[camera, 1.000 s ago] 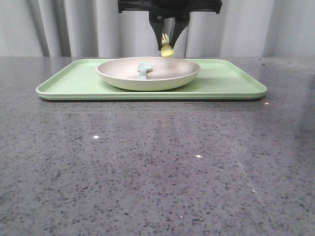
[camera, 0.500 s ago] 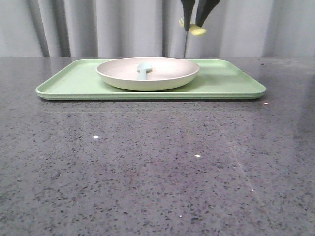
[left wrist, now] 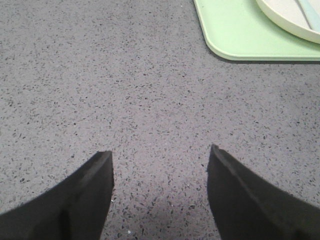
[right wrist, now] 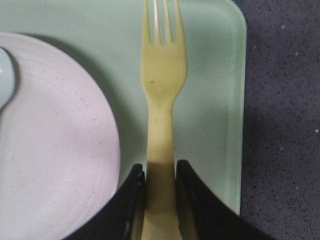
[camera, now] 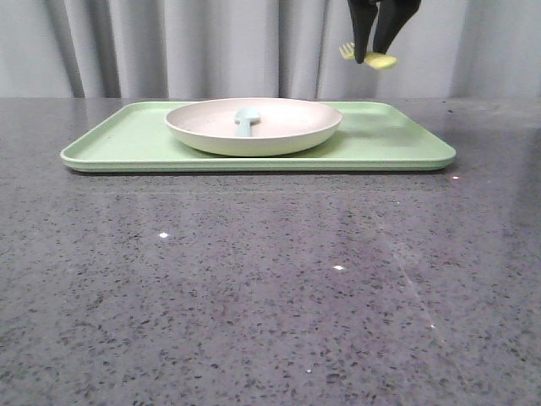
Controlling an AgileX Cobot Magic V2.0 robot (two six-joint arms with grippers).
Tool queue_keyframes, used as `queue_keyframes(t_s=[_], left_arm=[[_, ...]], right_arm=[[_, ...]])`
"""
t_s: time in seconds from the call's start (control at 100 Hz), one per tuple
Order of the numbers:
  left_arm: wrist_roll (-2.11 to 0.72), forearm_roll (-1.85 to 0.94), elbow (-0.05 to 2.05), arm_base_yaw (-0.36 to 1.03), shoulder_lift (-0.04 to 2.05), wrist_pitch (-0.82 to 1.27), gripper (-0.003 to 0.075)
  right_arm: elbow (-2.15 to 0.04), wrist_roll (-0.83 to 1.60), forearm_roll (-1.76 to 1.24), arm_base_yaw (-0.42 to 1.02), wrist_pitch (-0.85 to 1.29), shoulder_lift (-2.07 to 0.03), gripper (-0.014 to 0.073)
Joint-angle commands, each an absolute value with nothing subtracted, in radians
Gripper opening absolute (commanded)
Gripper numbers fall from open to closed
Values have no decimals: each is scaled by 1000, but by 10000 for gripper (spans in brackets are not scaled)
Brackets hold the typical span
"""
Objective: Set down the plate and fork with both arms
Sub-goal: 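Lower the fork onto the tray beside the plate and open, then raise the right gripper away from the tray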
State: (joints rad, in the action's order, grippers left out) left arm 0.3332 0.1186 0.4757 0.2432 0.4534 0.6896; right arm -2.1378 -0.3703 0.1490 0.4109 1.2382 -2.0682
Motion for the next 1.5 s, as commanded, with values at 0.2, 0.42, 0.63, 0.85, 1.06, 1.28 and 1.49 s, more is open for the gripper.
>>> queue_keyframes(t_s=[0.2, 0.42, 0.63, 0.85, 1.06, 1.28, 1.49], left_arm=[[347, 120, 503, 243, 457, 620, 410], [347, 120, 503, 243, 457, 620, 410], [347, 120, 503, 243, 457, 608, 410], [347, 120, 503, 243, 457, 602, 410], [347, 120, 503, 243, 457, 602, 410], [347, 120, 503, 243, 457, 602, 410], [347, 120, 503, 243, 457, 602, 410]], right_arm=[[-2019, -356, 147, 397, 1114, -1972, 94], [-1869, -356, 135, 387, 1019, -1925, 94], [-1749, -356, 114, 383, 933, -1906, 94], [-1715, -357, 107, 383, 888, -1906, 94], [-1715, -357, 107, 383, 887, -1906, 96], [-1715, -357, 105, 383, 891, -1906, 275], [-1715, -357, 105, 383, 891, -1901, 367]])
